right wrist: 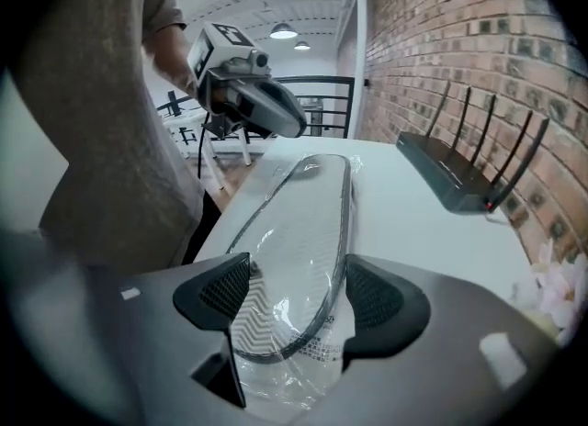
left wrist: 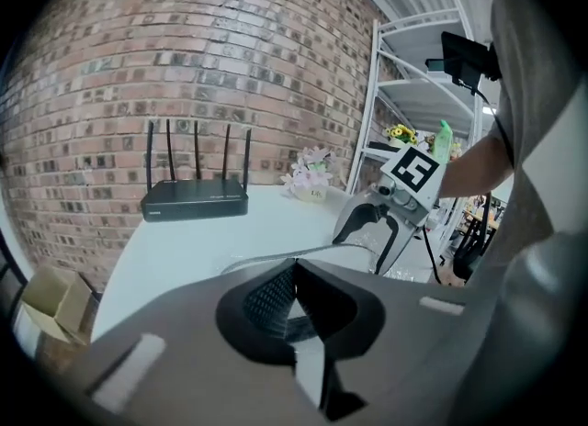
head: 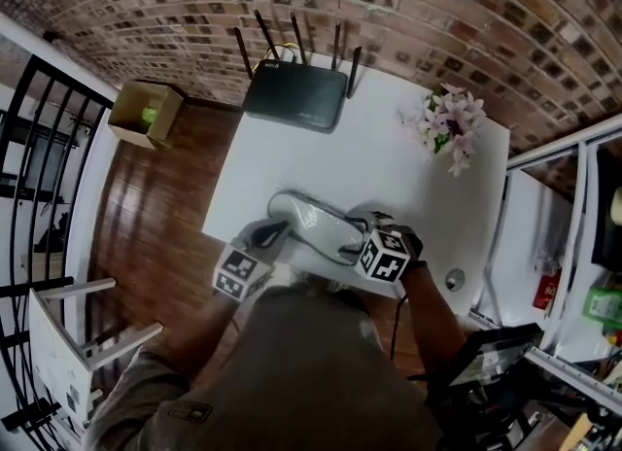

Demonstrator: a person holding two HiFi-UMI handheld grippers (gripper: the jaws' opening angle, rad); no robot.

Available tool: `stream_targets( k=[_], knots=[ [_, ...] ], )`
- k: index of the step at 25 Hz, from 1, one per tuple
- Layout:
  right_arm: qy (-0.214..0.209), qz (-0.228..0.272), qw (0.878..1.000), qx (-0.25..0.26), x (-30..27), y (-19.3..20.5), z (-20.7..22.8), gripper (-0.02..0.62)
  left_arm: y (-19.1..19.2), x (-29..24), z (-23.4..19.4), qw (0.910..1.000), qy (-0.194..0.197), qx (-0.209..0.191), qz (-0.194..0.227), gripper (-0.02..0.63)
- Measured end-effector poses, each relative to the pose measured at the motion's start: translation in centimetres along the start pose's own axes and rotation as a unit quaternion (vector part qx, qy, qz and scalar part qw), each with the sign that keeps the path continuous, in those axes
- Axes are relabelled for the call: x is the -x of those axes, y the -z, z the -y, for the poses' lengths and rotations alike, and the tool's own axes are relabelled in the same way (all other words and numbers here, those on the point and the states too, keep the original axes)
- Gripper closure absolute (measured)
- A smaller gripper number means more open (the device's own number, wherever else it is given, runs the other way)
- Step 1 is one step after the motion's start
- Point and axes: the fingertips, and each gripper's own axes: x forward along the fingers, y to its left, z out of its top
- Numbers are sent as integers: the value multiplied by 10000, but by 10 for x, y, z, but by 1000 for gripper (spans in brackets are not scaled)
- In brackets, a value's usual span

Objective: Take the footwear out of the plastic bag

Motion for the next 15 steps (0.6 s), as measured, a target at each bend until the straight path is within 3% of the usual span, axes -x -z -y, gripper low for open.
stream_targets(
  k=[7,12,15],
  knots=[
    [-201,-30,9995,239,-1,-3,-4,253,8,-13,15,9942,486,-838,-460,576],
    [-20,127,9999,80,9,-8,3,216,16,-27,24,9770,904,-1692,-936,501],
    [234,525,9976,-386,27,-15,10,218,20,-32,27,9615,1088,-2224,-1191,474]
  ],
)
